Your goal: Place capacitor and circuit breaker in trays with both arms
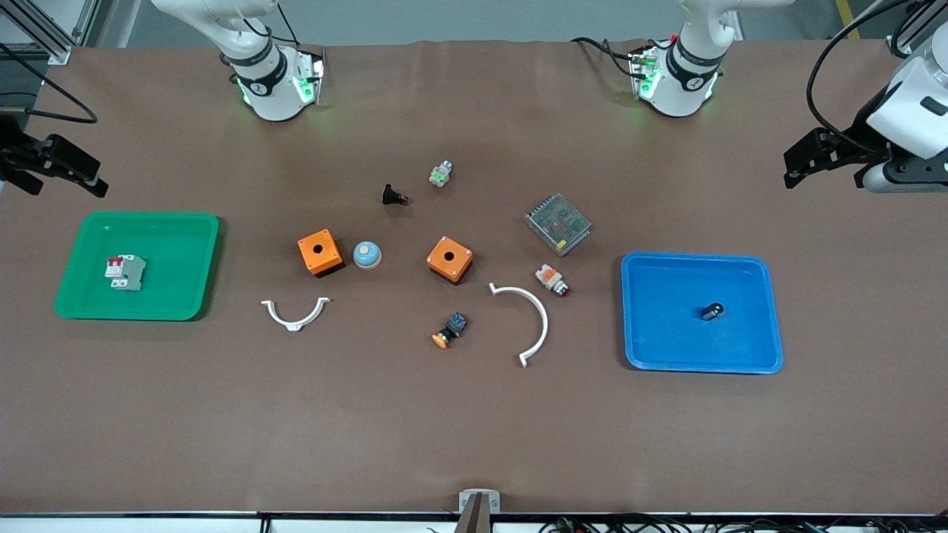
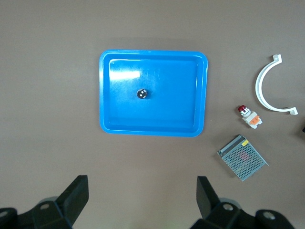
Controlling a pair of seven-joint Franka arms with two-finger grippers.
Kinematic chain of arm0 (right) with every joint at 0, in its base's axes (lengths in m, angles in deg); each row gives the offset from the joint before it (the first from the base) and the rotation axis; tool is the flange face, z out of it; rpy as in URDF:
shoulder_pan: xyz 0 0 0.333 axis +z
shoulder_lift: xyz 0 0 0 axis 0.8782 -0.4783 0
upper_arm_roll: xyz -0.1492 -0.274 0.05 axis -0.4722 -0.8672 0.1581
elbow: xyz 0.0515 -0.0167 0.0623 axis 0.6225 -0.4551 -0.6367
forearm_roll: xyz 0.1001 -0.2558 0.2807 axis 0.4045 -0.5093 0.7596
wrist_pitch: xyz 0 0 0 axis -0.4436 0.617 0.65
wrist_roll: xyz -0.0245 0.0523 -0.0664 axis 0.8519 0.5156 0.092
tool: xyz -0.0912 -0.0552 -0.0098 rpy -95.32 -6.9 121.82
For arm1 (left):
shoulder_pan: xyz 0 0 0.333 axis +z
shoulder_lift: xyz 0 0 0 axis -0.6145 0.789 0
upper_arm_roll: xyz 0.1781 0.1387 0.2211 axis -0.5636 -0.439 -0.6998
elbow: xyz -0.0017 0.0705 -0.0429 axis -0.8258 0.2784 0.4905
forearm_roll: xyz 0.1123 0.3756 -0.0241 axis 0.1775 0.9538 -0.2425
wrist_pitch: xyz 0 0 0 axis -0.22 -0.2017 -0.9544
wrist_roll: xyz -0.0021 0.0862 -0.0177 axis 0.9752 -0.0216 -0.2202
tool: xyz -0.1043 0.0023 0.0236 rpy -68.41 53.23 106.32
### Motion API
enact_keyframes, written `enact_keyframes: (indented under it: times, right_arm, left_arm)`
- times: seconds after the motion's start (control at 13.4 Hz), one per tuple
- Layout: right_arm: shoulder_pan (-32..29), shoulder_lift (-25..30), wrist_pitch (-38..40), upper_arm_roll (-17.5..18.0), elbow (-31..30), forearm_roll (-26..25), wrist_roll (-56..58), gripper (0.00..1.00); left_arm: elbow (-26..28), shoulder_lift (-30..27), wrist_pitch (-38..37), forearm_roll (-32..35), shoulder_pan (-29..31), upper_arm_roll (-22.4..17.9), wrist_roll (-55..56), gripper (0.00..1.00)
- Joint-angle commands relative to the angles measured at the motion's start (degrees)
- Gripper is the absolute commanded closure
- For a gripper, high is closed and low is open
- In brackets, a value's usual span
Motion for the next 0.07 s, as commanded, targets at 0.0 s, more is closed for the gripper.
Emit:
enact_keyframes:
  times: [0.0]
  right_arm:
    - [-2.2, -1.8, 0.9, 0.4, 4.1, 0.0, -0.7, 0.00]
  left_arm:
    - [-0.5, -0.2, -1.0, 0.3, -0.2, -0.1, 0.2, 0.00]
